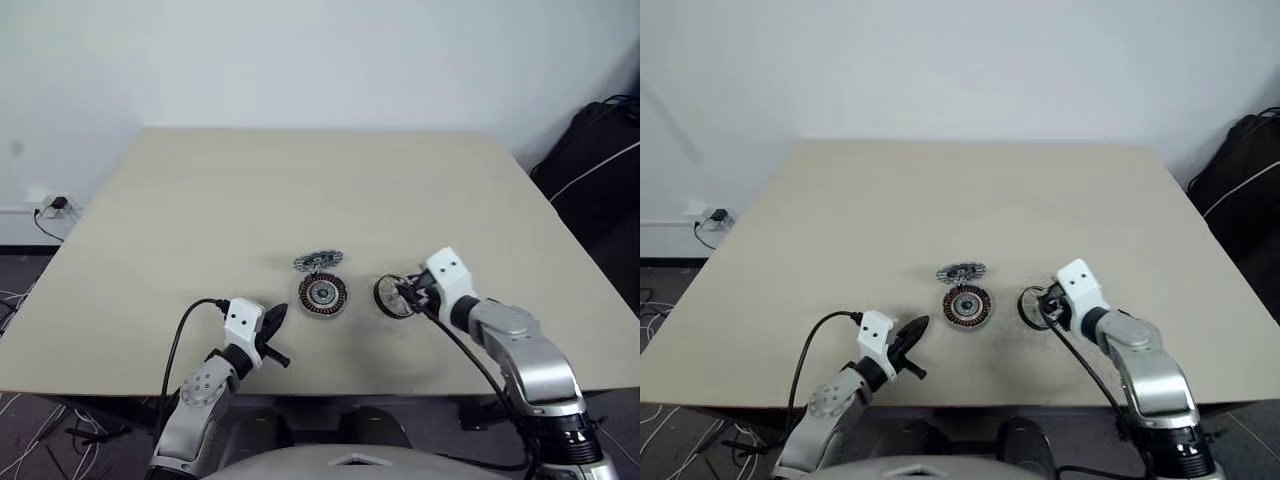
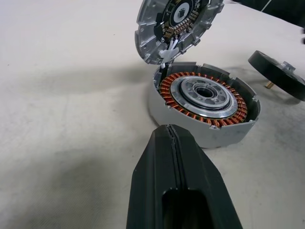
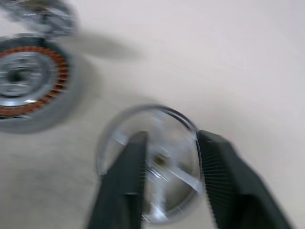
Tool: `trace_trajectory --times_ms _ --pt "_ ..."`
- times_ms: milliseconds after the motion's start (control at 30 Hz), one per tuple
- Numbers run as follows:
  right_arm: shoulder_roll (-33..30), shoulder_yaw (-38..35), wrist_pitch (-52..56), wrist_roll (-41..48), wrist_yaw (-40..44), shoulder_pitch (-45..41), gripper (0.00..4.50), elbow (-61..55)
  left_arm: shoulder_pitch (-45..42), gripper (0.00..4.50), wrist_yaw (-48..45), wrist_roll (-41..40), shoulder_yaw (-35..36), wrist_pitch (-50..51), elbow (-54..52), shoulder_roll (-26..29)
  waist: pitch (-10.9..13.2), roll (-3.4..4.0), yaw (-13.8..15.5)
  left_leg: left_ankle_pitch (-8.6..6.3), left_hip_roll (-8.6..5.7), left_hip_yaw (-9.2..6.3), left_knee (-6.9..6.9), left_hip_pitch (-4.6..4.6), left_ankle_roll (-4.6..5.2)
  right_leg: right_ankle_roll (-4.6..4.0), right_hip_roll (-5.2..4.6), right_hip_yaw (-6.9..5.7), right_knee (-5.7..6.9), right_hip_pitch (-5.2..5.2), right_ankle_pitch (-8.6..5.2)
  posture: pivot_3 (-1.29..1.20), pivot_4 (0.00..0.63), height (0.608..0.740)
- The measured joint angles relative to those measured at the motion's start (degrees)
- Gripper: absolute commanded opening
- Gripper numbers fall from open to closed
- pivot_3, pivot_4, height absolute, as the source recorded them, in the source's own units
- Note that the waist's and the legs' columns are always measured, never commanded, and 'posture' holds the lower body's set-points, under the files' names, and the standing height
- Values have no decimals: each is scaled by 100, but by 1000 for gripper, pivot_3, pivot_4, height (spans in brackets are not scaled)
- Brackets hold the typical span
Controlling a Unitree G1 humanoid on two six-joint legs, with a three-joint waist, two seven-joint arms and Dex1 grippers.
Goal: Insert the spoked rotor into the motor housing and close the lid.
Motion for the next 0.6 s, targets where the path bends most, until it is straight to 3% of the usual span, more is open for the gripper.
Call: trace_trajectory --times_ms 167,500,600 --pt "428 -563 325 420 -328 349 4234 -25 -93 0 -70 -3 -47 70 -1 21 0 12 -2 0 1 0 0 0 -1 0 2 2 3 0 0 0 0 740" --pt "156 -421 445 536 -483 644 4234 -147 -140 0 -91 -4 -85 158 -1 72 -3 21 -7 0 1 0 2 1 1 0 2 3 3 0 0 0 0 740" --pt "86 -233 443 524 -483 551 3567 -171 -140 0 -91 -4 -84 163 0 73 -3 22 -10 0 1 0 1 1 0 0 3 3 3 0 0 0 0 740"
